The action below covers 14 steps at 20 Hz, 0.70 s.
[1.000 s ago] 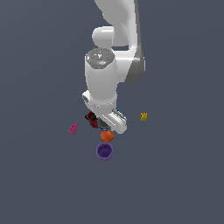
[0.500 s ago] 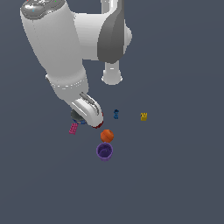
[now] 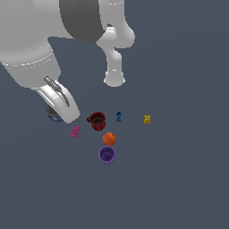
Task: Pick up a designated object from a clutter of objects.
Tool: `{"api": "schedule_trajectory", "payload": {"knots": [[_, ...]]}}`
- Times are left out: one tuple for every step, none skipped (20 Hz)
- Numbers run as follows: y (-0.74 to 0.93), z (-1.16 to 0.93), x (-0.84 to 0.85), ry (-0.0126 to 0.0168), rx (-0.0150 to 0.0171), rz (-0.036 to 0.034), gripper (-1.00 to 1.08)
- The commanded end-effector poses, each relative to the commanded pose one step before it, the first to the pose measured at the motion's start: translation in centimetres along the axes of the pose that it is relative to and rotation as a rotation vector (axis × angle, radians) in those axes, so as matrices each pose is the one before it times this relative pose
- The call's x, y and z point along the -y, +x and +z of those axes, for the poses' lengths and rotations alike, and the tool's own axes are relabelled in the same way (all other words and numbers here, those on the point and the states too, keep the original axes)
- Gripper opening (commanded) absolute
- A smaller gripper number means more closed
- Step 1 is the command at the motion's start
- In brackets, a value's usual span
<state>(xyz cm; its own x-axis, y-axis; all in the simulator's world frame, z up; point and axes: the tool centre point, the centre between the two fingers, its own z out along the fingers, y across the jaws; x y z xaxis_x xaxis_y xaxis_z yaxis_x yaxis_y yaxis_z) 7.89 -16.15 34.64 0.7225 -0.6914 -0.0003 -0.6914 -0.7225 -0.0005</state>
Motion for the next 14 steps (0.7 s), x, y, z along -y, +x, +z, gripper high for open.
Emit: {"api": "schedule_trajectory", "payload": {"knots": [[0.813, -1.011, -0.319, -0.00055, -0.00031, -0.00105, -1.0], [0.268, -0.302, -0.109, 0.0, 0.0, 0.0, -1.0], [0.242, -0.272, -0.097, 0.0, 0.0, 0.0, -1.0], [0.217, -0.243, -0.086, 0.0, 0.0, 0.0, -1.0], [0.192, -0.214, -0.075, 0.0, 0.0, 0.0, -1.0], [0.167, -0.185, -0.064, 0.0, 0.0, 0.0, -1.0], [0.143, -0.157, -0.052, 0.0, 0.0, 0.0, -1.0], [0.12, -0.13, -0.041, 0.0, 0.0, 0.0, -1.0], [0.097, -0.103, -0.03, 0.0, 0.0, 0.0, -1.0], [0.075, -0.076, -0.018, 0.0, 0.0, 0.0, -1.0], [0.053, -0.05, -0.007, 0.0, 0.0, 0.0, -1.0], [0.031, -0.025, 0.004, 0.0, 0.0, 0.0, -1.0], [0.034, -0.002, -0.03, 0.00003, 0.00004, 0.00069, -1.0], [0.001, 0.003, 0.006, 0.0, 0.0, 0.0, -1.0]]}}
